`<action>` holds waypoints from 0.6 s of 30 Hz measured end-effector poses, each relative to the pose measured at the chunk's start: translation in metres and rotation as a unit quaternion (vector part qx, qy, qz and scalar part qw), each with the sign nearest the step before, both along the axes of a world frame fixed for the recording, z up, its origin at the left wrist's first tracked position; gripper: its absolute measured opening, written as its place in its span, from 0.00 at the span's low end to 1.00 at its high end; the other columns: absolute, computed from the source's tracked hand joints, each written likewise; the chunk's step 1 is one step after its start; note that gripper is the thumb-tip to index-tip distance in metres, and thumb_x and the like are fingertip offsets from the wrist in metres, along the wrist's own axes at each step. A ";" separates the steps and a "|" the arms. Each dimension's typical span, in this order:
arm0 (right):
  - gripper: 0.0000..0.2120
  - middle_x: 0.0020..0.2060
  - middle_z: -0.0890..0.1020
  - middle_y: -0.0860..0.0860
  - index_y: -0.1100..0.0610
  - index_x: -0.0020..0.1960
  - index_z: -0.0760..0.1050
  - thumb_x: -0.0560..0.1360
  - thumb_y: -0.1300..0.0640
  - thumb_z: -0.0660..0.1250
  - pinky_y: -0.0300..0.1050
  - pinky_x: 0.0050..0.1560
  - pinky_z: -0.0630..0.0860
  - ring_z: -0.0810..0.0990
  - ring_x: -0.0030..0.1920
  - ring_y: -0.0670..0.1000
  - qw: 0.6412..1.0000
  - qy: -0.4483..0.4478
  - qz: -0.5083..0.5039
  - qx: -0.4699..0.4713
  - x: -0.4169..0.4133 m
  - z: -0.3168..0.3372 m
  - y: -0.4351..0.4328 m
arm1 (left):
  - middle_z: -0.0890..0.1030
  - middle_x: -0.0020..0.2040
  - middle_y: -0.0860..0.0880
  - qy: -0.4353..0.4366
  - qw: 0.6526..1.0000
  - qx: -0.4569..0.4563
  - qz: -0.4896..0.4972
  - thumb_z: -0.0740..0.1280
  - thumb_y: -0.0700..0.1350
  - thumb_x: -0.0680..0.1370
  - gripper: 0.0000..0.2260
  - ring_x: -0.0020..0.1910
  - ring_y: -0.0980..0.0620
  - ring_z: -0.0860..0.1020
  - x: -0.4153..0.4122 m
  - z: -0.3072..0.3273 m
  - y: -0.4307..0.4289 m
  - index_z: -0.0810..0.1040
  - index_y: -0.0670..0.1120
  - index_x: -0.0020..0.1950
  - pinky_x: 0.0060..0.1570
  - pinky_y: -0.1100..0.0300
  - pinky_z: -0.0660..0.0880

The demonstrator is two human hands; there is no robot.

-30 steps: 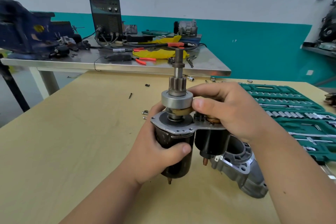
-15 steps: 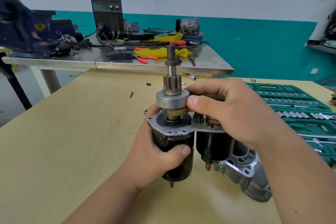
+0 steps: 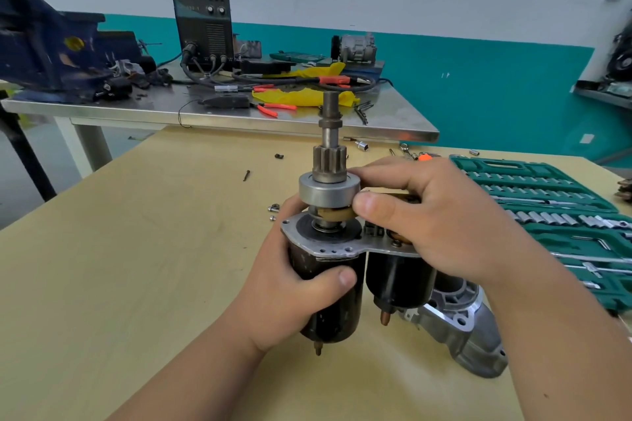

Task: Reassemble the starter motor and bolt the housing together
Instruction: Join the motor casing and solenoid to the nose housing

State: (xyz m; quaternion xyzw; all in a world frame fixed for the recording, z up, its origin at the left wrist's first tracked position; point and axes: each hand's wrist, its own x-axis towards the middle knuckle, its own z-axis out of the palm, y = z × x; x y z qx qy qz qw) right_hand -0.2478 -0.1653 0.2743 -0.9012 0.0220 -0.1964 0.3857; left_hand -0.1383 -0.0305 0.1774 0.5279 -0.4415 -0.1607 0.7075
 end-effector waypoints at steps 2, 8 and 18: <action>0.11 0.51 0.80 0.36 0.39 0.57 0.80 0.76 0.50 0.66 0.45 0.54 0.71 0.78 0.54 0.39 1.000 0.005 0.006 0.001 0.001 0.000 -0.001 | 0.79 0.58 0.42 0.006 1.000 -0.002 -0.002 0.74 0.48 0.66 0.34 0.57 0.44 0.79 -0.001 0.002 0.000 0.66 0.42 0.68 0.55 0.54 0.74; 0.11 0.54 0.80 0.39 0.42 0.58 0.80 0.77 0.50 0.66 0.53 0.60 0.72 0.78 0.55 0.42 1.000 0.017 0.006 0.014 0.004 0.002 -0.004 | 0.75 0.60 0.32 0.029 0.999 -0.023 -0.027 0.72 0.69 0.65 0.47 0.61 0.31 0.74 -0.005 0.007 -0.002 0.65 0.35 0.69 0.61 0.34 0.70; 0.18 0.55 0.76 0.33 0.36 0.59 0.70 0.70 0.35 0.62 0.42 0.56 0.74 0.75 0.54 0.36 0.983 0.116 -0.142 -0.023 -0.024 -0.023 -0.041 | 0.81 0.50 0.44 -0.020 0.996 -0.029 0.086 0.72 0.60 0.64 0.29 0.50 0.43 0.80 0.015 -0.005 0.002 0.74 0.44 0.58 0.51 0.47 0.77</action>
